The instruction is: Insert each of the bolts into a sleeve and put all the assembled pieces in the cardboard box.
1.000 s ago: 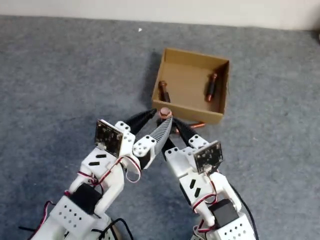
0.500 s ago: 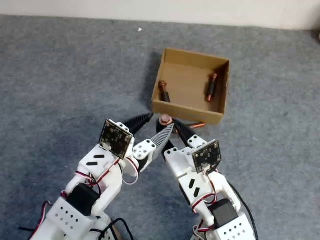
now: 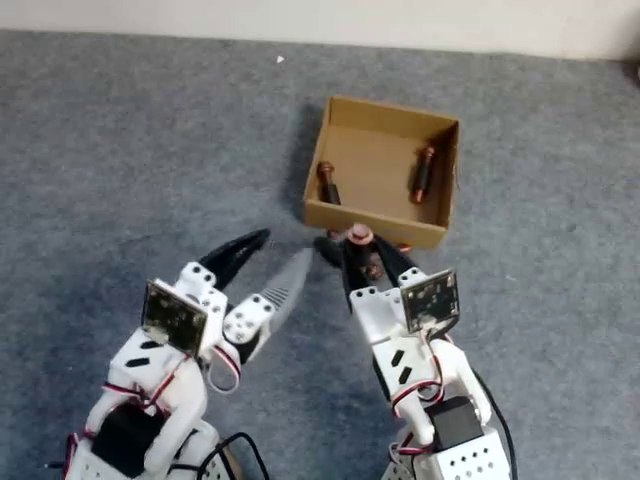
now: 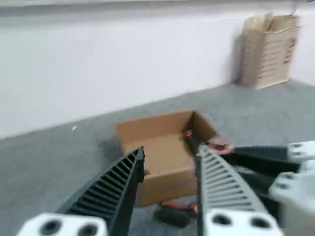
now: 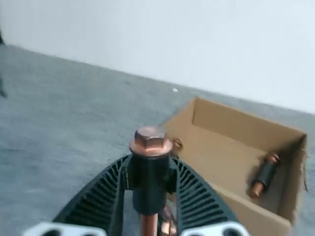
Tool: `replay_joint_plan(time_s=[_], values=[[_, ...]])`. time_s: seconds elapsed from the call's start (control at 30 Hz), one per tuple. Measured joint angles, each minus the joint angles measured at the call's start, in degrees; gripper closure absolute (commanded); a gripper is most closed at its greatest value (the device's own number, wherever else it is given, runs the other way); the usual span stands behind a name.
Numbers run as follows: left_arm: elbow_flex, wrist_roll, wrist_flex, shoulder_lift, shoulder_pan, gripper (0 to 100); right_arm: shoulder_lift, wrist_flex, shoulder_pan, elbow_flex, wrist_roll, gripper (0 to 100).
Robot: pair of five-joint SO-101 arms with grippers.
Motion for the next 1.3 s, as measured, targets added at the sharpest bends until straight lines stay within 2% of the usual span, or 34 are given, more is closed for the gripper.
replay_joint_plan(time_s=[0.1,0.23,0.37,0.53,0.8,0.93,1.13,1.3], values=[[0.0,0.0,0.2,0.7,-5.5,100,0.0,1.0,1.3,0.0,0.0,99.3],[1.2,0.0,0.4,0.2,-12.5,99,0.0,1.6,2.8,0.0,0.0,99.3],[8.3,0.0,0.4,0.7,-17.1,99,0.0,1.8,3.6,0.0,0.0,99.3],[19.8,0.0,-1.3,1.1,-20.2,99,0.0,4.7,3.4,0.0,0.0,99.3],[20.1,0.0,-1.0,1.4,-23.9,99,-0.1,18.8,3.7,-1.8,0.0,99.3],[20.1,0.0,-0.7,1.4,-23.9,99,0.3,19.5,3.4,-8.9,0.0,99.3],[20.1,0.0,-0.7,1.4,-23.9,99,15.1,19.3,4.9,-26.1,0.0,99.3],[20.1,0.0,-0.7,1.4,-23.9,99,34.5,11.0,10.4,-39.8,0.0,99.3]])
